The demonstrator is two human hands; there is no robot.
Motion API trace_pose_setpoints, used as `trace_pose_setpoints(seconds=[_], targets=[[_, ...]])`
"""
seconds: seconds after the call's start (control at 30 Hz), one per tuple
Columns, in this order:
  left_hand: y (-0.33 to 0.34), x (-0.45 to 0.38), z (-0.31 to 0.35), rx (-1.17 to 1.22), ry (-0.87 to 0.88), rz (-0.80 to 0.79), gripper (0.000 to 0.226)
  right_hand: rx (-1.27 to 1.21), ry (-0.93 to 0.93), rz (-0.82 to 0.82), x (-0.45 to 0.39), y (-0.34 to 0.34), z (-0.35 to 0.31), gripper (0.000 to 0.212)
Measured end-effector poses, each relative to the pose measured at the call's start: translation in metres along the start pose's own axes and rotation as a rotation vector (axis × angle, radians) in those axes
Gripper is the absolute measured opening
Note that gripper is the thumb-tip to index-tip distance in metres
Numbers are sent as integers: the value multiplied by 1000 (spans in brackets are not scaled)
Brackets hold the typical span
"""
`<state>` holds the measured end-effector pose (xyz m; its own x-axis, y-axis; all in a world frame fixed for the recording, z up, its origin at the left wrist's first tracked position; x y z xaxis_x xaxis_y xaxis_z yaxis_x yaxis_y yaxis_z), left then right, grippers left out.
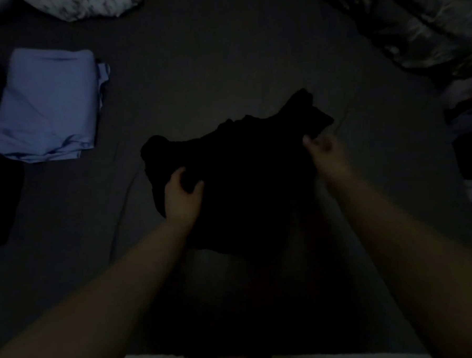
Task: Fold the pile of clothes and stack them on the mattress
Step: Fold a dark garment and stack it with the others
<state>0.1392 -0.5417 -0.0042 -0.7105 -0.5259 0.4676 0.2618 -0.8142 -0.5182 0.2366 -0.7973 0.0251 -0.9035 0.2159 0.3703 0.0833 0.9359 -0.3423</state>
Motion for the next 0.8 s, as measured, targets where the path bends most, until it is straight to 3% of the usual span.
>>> trace_pose_setpoints(seconds=[0.07, 0.1, 0.17, 0.23, 0.3, 0.37, 0.5, 0.63, 0.8], targets=[[19, 25, -41, -183, -254, 49, 76, 107, 122, -119, 28, 15, 57, 51], [29, 36, -60, -146, -437, 16, 86, 120, 209, -214, 43, 23, 86, 53], [51, 47, -101, 173, -729, -117, 105, 222, 323, -336, 70, 41, 128, 67], [73, 45, -136, 384, -825, -254, 100, 273, 365, -246, 85, 54, 151, 78], [74, 50, -121, 513, -867, -298, 63, 129, 428, -66, 91, 60, 151, 73], [75, 55, -98, 583, -853, -392, 41, -46, 474, -61, 97, 64, 140, 58], [69, 66, -64, 653, -797, -494, 37, -334, 598, -254, 119, 65, 108, 33], [58, 91, -43, 727, -841, -633, 36, -299, 541, -359, 150, 67, 98, 28], [11, 96, -67, 731, -763, -468, 15, -315, 613, -367, 185, 72, 103, 46]])
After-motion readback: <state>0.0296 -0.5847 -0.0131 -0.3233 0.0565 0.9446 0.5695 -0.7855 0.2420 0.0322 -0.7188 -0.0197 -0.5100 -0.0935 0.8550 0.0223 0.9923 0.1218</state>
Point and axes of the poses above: each hand's wrist, its own x-axis away from the middle knuckle, its own y-axis out of the palm, z = x × y, the point moved 1 cm from there along -x, towards the middle knuckle, and after that the axes turned 4 degrees about -y, right-handed, at the moved point
